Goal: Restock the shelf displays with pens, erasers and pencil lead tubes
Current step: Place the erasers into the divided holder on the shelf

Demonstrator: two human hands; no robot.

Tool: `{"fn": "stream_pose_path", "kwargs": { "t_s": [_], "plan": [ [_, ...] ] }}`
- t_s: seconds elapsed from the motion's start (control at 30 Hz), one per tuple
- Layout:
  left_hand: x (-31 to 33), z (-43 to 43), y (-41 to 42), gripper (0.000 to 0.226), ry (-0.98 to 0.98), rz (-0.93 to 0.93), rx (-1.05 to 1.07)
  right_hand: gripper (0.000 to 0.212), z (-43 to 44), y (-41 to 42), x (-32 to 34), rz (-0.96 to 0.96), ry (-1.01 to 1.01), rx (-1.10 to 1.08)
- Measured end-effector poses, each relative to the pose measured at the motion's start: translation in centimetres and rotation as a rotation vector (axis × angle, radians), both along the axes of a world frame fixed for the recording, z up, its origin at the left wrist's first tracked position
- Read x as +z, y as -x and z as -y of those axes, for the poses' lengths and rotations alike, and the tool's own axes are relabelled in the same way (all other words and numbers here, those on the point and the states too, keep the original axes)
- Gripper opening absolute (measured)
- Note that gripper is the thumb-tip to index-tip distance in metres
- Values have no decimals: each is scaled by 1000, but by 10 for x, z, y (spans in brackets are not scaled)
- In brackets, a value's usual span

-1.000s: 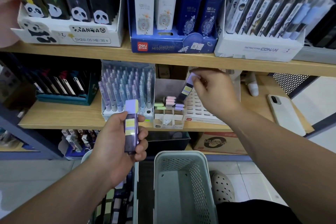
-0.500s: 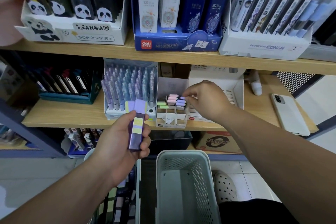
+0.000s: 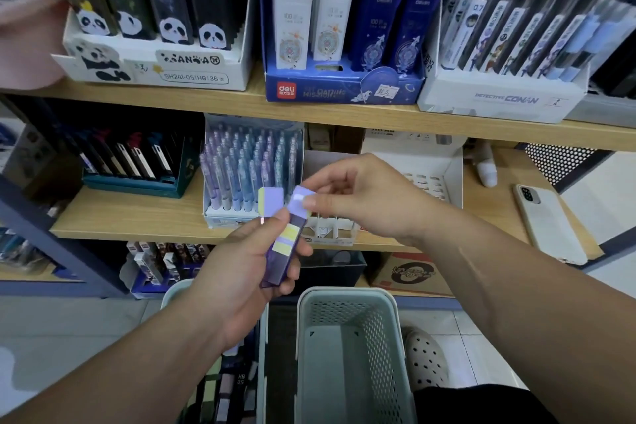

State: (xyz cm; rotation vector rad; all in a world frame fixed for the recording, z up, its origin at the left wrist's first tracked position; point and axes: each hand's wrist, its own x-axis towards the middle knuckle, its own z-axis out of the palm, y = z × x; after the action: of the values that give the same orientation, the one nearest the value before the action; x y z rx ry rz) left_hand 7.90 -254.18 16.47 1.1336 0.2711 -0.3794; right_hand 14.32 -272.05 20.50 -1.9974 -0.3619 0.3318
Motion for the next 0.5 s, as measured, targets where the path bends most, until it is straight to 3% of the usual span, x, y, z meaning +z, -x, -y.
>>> {"fn": "stream_pose_path", "kwargs": {
  "t_s": [0.13, 0.33, 0.4, 0.5],
  "plan": [
    [1, 2, 0, 38, -23, 3, -27, 10, 2, -1, 6, -69, -109, -57],
    [-4, -4, -3, 54, 28, -80, 13, 12, 41, -19, 6, 16, -268, -538],
    [-6, -4, -3, 54, 36, -85, 11, 11, 49, -24, -2, 114, -226, -660],
    [-7, -4, -3, 54, 31, -87, 4, 21, 53, -27, -12, 292, 36, -699]
  ]
}}
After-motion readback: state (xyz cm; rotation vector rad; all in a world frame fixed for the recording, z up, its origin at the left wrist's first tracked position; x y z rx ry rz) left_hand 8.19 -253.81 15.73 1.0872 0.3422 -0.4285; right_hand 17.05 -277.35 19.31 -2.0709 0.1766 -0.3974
